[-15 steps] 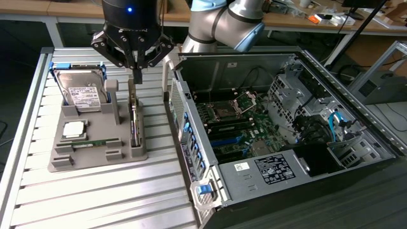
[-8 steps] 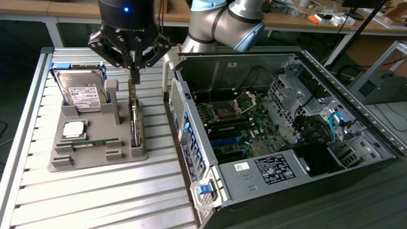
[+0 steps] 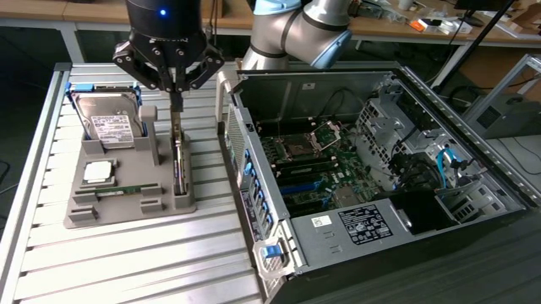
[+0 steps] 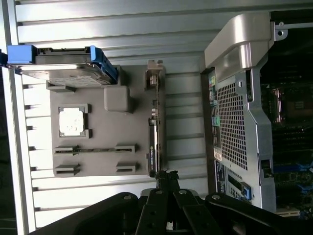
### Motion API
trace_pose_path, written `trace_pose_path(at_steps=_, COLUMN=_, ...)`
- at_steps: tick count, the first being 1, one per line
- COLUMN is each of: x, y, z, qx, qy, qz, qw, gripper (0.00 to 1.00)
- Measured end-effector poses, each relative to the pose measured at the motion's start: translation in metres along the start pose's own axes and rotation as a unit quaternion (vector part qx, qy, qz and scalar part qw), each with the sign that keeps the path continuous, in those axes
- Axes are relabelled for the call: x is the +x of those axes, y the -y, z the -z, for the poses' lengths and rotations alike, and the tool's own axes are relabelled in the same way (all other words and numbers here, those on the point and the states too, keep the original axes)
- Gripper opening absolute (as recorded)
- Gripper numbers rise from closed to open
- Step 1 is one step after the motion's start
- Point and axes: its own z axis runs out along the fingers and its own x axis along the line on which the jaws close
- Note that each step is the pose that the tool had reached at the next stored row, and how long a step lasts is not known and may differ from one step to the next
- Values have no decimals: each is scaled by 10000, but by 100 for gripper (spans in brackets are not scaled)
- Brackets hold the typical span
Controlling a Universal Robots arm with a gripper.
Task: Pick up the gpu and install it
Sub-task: 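Reach for the gpu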
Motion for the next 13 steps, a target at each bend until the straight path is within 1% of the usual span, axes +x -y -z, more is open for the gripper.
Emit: trace_pose_path(at_steps=13, x=71, y=5, z=2, qx=0, qy=0, qz=0, qw=10000, gripper=11)
